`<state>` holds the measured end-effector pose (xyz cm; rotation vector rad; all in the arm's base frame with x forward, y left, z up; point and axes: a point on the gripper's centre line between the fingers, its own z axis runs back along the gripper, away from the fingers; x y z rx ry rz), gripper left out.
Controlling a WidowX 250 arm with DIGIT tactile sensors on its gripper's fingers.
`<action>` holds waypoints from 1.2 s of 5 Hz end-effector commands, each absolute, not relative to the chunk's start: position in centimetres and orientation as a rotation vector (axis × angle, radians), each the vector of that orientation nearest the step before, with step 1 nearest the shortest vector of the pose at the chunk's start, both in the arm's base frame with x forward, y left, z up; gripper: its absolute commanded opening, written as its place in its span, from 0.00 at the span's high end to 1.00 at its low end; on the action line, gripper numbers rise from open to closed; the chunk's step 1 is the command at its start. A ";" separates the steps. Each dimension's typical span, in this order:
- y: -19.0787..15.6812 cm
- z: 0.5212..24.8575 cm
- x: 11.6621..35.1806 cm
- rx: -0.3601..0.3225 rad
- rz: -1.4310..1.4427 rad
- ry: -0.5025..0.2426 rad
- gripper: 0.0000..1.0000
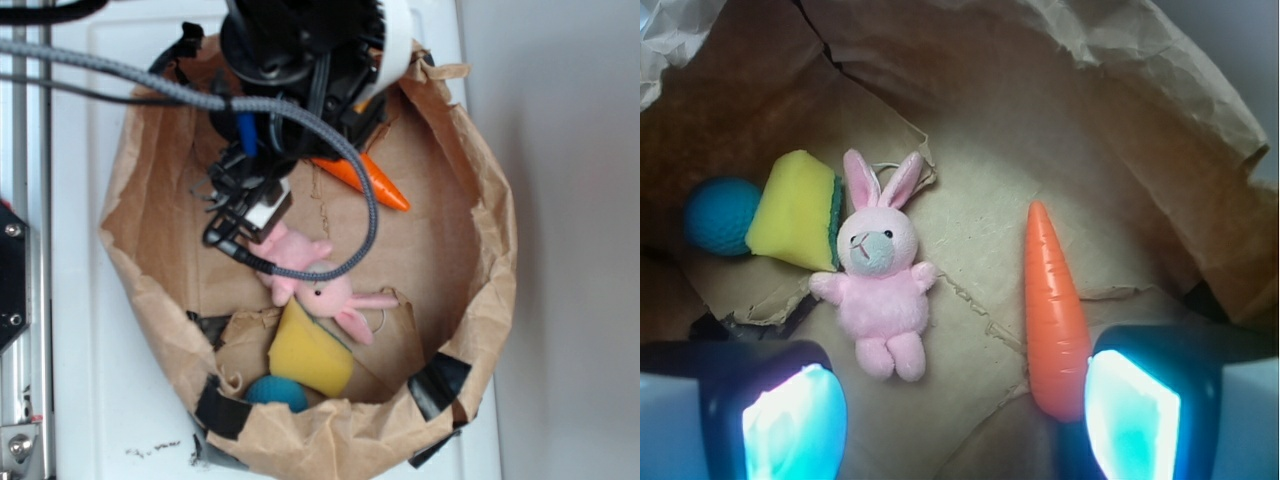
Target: Grab the carrot.
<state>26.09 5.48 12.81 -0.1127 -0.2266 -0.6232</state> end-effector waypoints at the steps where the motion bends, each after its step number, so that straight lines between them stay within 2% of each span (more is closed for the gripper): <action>1: 5.0 10.5 27.3 -0.015 -0.649 -0.194 0.00; 2: 5.7 6.9 28.5 0.009 -0.663 -0.154 0.00; 3: 6.4 4.7 28.9 -0.026 -0.698 -0.115 0.00; 5: 8.0 0.6 30.6 0.082 -0.668 -0.109 0.03; 6: 7.8 1.1 31.2 0.073 -0.650 -0.125 1.00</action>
